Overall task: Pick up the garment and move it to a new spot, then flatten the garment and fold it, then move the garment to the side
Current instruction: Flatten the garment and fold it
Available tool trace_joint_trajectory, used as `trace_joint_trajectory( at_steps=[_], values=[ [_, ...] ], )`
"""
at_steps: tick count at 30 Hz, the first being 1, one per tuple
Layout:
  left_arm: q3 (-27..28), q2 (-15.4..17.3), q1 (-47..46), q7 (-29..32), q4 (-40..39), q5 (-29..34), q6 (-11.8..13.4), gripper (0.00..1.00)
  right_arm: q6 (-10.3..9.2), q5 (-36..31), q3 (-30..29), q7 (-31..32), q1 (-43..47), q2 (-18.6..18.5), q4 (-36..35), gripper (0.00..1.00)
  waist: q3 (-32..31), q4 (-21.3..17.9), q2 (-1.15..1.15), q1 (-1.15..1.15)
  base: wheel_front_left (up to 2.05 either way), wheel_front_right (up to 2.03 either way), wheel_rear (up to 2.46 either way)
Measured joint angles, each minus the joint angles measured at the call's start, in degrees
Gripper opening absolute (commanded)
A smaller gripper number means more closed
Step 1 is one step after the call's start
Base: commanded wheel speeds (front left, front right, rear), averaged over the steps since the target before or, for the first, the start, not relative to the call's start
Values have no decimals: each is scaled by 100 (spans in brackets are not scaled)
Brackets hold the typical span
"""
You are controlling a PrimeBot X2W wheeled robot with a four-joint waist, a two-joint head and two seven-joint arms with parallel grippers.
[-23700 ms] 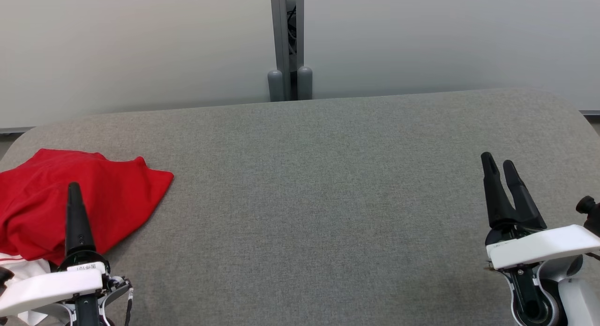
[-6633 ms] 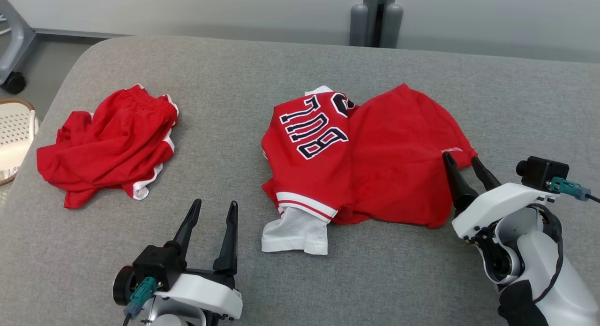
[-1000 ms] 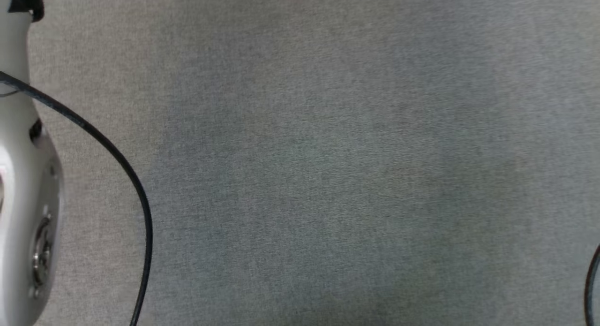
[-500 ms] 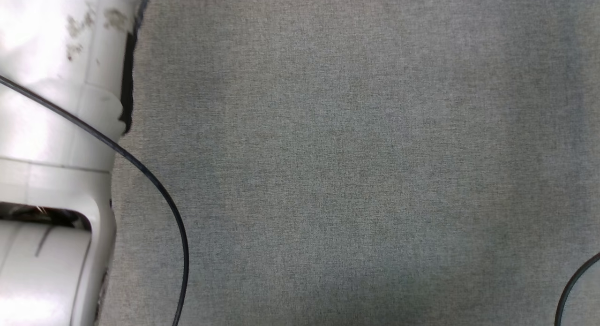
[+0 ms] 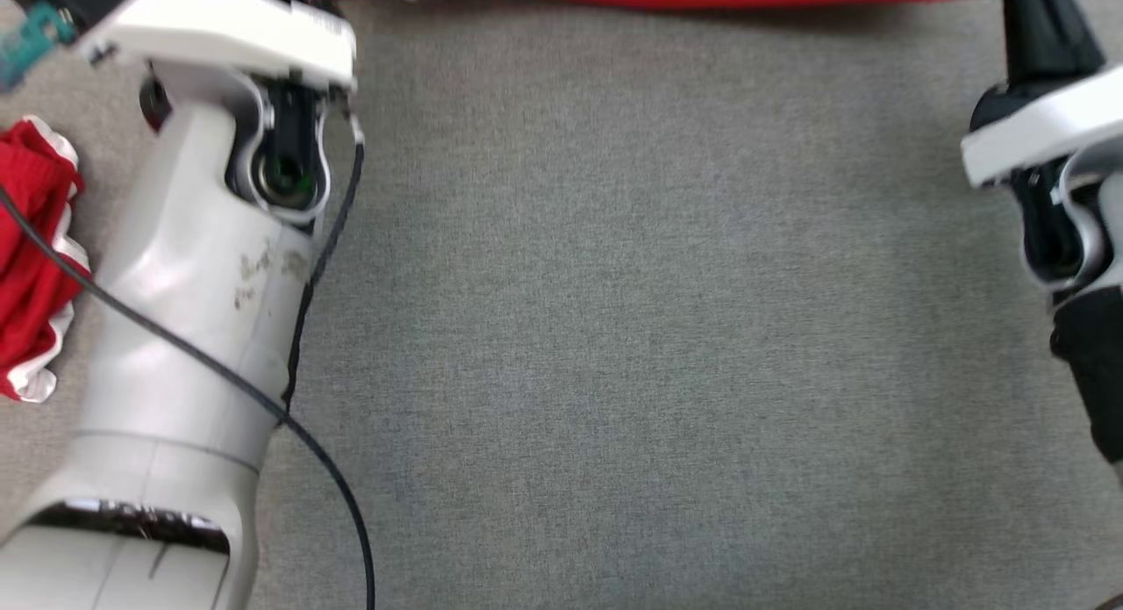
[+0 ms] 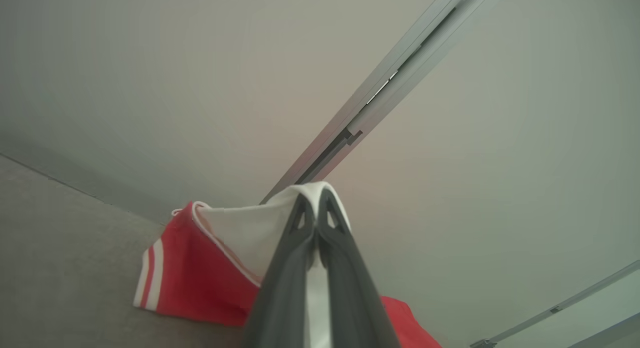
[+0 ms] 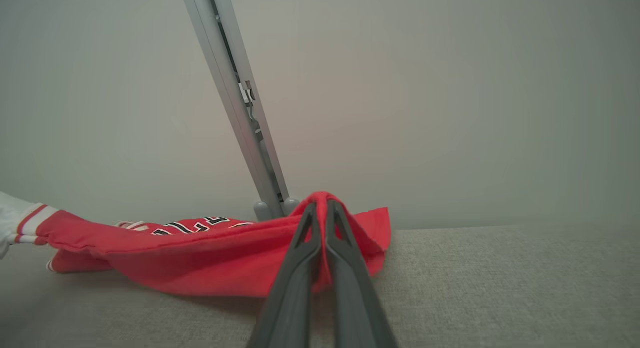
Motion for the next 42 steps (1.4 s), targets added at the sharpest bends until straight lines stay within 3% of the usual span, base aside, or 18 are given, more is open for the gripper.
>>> trace_joint_trajectory(
  at_steps=[5, 14, 28, 36, 42],
  values=[
    [-18, 2, 655, 1, 135, 268, -46, 0, 0, -101, 178, 0, 422, 45, 133, 0, -400, -23, 0, 0, 0, 0, 0],
    [-770, 25, 1512, 2, 301, 1032, -76, 0, 0, -254, 592, 0, 912, -12, 617, 0, -996, 62, 0, 0, 0, 0, 0],
    [-1556, 365, 2638, 210, 771, 1636, -92, 0, 1, -232, 1683, 0, 1331, -255, 1345, 0, -1801, 146, 0, 0, 0, 0, 0],
    [-1970, 587, 2917, 421, 717, 1912, -93, 0, 1, 245, 2337, 0, 1406, -438, 1650, 0, -2025, 147, 0, 0, 0, 0, 0],
    [-2306, 872, 3185, 826, 354, 1986, -93, 0, 1, 813, 3059, 309, 1516, -651, 1413, 0, -2222, 91, 0, 0, 0, 0, 0]
  ],
)
